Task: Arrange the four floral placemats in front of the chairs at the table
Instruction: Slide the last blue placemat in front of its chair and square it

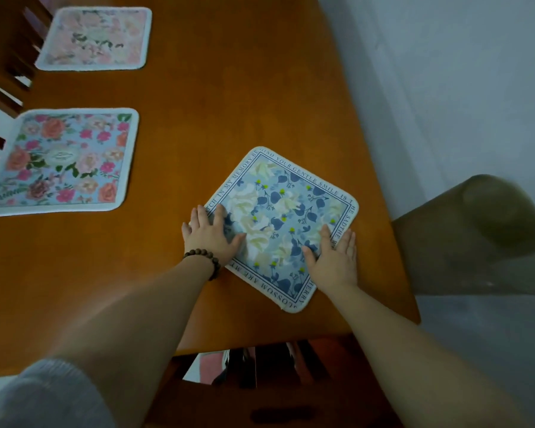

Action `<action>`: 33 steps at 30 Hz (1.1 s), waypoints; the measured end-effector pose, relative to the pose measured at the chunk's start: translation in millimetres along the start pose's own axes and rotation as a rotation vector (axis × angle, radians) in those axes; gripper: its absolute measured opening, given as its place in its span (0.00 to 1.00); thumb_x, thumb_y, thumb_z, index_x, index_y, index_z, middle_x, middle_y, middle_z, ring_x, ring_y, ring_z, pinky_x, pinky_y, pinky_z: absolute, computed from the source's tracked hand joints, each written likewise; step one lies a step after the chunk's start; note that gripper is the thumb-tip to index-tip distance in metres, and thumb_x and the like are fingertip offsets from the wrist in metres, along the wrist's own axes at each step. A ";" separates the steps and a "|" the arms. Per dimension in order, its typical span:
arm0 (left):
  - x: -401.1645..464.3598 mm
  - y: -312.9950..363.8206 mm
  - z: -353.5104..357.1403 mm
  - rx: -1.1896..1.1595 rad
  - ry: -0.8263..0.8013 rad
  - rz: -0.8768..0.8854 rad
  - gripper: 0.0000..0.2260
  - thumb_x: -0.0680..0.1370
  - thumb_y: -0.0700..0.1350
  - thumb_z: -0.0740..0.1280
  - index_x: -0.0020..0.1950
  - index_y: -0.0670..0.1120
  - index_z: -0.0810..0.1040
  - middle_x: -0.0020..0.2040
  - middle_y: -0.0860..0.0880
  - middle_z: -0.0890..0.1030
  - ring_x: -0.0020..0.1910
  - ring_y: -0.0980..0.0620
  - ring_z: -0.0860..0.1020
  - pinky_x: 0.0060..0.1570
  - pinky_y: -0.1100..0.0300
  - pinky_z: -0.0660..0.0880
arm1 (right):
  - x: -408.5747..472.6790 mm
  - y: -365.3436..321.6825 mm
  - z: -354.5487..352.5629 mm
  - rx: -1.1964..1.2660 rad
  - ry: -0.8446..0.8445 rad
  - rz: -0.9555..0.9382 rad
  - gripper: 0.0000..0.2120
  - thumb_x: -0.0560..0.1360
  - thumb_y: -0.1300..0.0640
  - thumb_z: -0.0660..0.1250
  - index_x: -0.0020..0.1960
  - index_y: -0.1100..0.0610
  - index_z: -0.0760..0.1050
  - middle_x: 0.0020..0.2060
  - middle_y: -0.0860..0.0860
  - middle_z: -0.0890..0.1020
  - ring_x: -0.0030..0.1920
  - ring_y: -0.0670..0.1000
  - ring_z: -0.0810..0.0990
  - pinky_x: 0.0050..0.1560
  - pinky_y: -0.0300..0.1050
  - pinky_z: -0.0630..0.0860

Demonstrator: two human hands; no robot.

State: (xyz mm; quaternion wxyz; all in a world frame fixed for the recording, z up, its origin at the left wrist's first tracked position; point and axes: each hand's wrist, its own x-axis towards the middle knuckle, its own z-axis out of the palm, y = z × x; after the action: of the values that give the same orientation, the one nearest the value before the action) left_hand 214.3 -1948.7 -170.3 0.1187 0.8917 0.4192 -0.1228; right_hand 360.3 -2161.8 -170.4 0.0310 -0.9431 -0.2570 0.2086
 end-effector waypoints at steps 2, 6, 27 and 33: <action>-8.8 -2.2 1.6 -0.024 0.012 -0.005 0.38 0.73 0.72 0.51 0.77 0.54 0.49 0.78 0.39 0.49 0.76 0.40 0.48 0.71 0.41 0.51 | 11.1 3.0 -5.5 -0.004 -0.015 -0.043 0.36 0.77 0.32 0.45 0.78 0.48 0.40 0.75 0.65 0.40 0.75 0.62 0.36 0.73 0.55 0.40; -32.7 -10.0 3.9 -0.076 0.032 -0.013 0.36 0.73 0.72 0.52 0.76 0.56 0.53 0.77 0.40 0.53 0.75 0.41 0.51 0.70 0.42 0.52 | 37.4 4.2 -19.7 -0.028 -0.060 -0.142 0.35 0.77 0.33 0.47 0.78 0.47 0.41 0.75 0.64 0.40 0.75 0.61 0.37 0.73 0.55 0.41; -103.7 -60.5 -7.5 -0.034 0.062 0.252 0.29 0.75 0.64 0.58 0.73 0.53 0.64 0.67 0.50 0.70 0.64 0.49 0.67 0.62 0.51 0.64 | 78.9 -58.4 -30.7 -0.092 -0.072 -0.396 0.33 0.78 0.35 0.48 0.78 0.45 0.42 0.76 0.61 0.39 0.75 0.60 0.37 0.74 0.57 0.41; -52.6 -71.8 -19.3 0.020 0.032 0.220 0.36 0.74 0.67 0.57 0.77 0.56 0.49 0.78 0.47 0.50 0.76 0.46 0.49 0.72 0.45 0.50 | 14.5 -44.1 -8.6 -0.048 0.054 -0.243 0.34 0.78 0.34 0.46 0.78 0.48 0.40 0.76 0.61 0.37 0.75 0.60 0.35 0.72 0.57 0.37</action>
State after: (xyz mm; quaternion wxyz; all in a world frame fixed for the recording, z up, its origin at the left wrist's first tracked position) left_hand 128.3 -1935.9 -143.2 0.1158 0.9353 0.3192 -0.0992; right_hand 354.4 -2116.0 -160.8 0.0405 -0.9109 -0.3731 0.1715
